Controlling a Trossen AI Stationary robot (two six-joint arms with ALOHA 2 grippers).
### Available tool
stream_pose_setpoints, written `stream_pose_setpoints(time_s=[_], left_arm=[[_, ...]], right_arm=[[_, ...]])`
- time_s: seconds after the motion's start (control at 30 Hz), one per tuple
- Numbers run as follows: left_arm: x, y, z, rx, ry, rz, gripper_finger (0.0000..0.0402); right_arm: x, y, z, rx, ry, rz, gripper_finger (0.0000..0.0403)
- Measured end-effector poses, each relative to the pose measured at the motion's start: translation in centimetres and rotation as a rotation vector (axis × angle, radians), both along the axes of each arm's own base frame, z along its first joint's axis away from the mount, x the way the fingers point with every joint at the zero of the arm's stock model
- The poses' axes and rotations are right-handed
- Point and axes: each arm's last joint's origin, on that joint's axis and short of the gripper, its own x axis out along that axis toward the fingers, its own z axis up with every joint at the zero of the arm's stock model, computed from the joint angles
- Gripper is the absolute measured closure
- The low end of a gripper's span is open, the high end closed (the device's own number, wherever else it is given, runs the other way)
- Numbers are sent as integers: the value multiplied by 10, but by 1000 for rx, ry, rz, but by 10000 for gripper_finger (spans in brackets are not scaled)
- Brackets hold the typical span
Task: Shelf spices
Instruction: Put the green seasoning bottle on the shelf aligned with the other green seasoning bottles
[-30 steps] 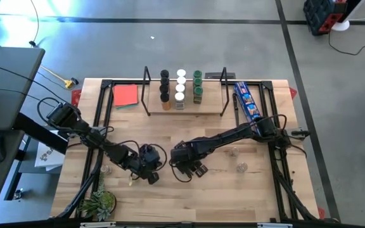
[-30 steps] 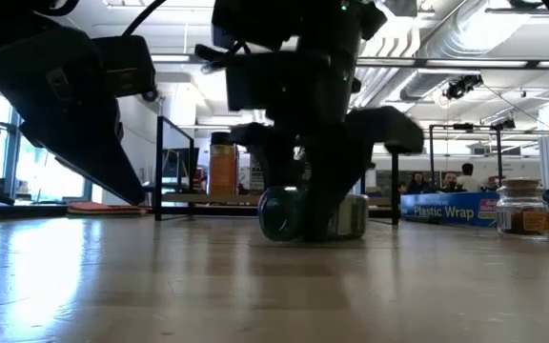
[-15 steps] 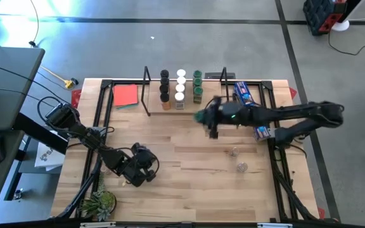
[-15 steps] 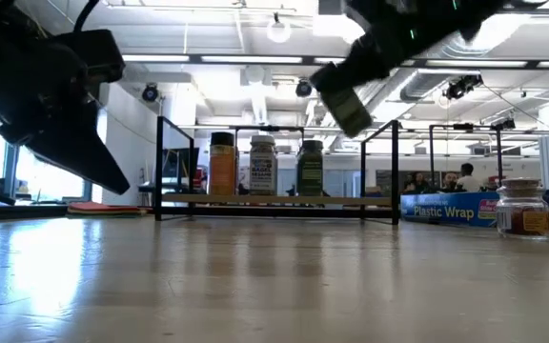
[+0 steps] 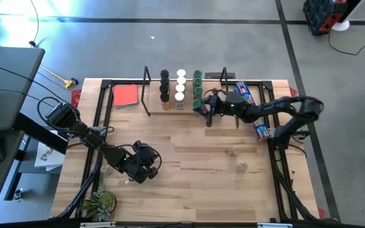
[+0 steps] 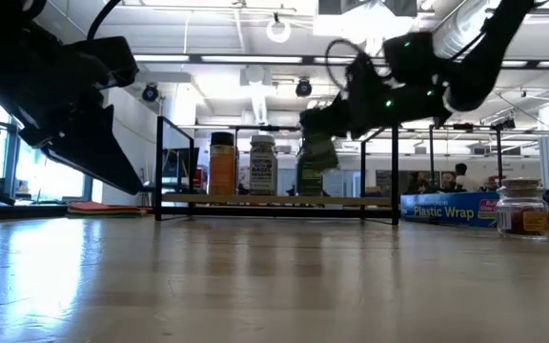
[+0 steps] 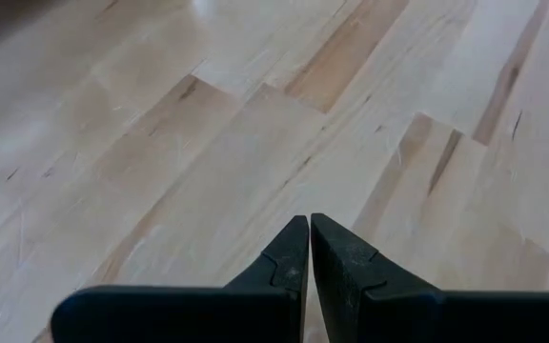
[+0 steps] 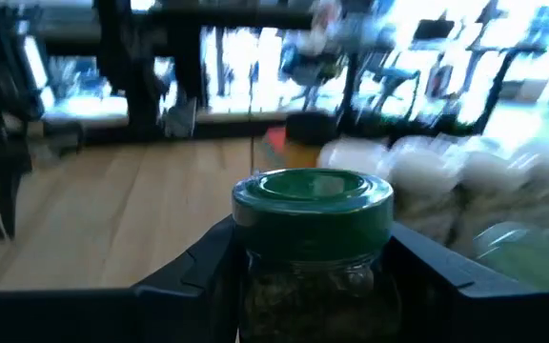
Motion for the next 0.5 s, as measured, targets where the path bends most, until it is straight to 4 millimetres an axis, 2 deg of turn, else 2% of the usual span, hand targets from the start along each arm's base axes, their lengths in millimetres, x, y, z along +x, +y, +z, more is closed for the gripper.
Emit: stream_pose_setpoints(time_s=[0.17, 0.27, 0.5], left_arm=[[0, -1, 0, -13, -4, -5, 387], [1, -1, 0, -18, -4, -7, 387], [1, -1, 0, -20, -6, -8, 387]], right_arm=[[19, -9, -13, -12, 29, 16, 221], [23, -13, -21, -18, 56, 7, 221], [27, -25, -25, -21, 55, -24, 221]])
